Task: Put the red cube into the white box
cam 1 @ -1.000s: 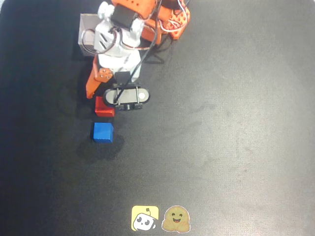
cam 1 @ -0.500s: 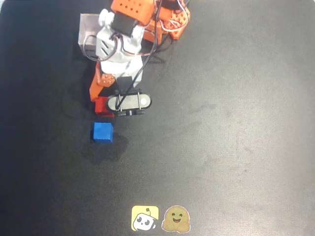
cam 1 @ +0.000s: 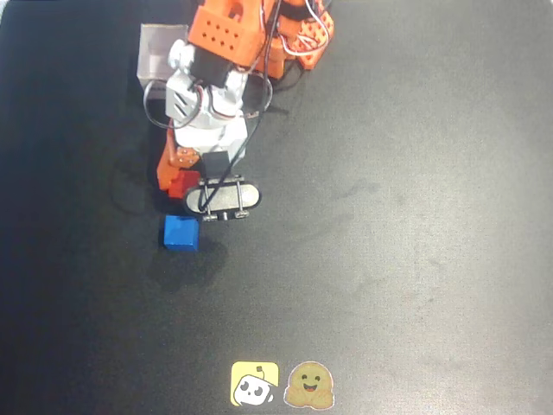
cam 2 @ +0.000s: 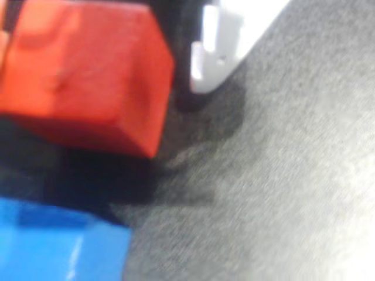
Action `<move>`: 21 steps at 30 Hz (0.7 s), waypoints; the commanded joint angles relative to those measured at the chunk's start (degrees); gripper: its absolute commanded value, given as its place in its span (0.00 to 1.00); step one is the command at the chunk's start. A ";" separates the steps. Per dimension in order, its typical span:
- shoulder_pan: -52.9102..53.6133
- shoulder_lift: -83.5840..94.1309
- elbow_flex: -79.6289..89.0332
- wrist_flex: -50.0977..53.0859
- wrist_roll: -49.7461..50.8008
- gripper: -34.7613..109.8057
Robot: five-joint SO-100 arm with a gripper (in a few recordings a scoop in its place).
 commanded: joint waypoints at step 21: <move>3.34 -3.34 -2.99 -4.04 0.00 0.24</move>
